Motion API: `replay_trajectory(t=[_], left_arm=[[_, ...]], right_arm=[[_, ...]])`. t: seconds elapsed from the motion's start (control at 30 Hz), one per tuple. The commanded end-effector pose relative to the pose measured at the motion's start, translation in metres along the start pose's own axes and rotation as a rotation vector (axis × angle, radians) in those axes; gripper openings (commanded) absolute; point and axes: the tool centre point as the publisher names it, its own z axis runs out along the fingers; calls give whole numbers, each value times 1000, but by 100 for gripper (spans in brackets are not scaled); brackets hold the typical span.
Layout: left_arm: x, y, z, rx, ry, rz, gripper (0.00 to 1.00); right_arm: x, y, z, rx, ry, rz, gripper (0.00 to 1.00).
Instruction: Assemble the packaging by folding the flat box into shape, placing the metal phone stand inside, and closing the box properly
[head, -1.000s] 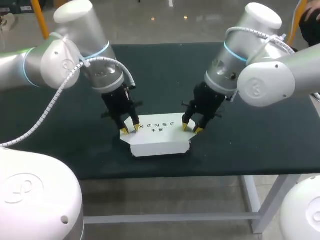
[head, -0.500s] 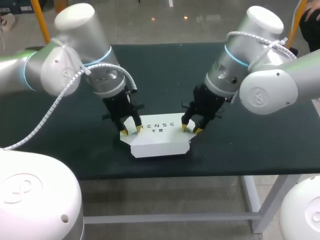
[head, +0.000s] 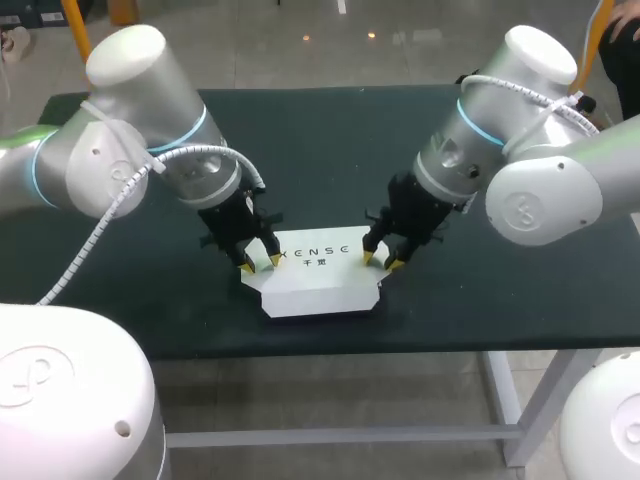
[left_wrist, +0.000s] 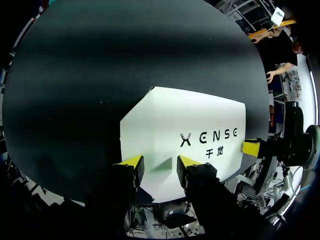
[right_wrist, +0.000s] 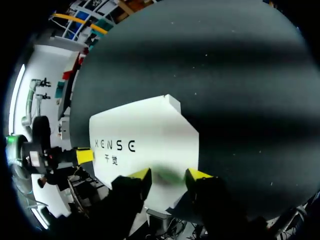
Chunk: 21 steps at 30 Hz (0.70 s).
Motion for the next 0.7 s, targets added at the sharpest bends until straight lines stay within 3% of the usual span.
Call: replay_trajectory(t=[0.03, 0.43, 0.7], left_arm=[[-6, 4, 4, 19, 15, 5, 48], [-10, 1, 9, 63, 98, 36, 49], [-10, -1, 13, 64, 137, 45, 48]], right_arm=[[-2, -1, 4, -6, 10, -3, 50], [-1, 1, 8, -15, 37, -16, 53], [2, 2, 12, -27, 70, -27, 50]])
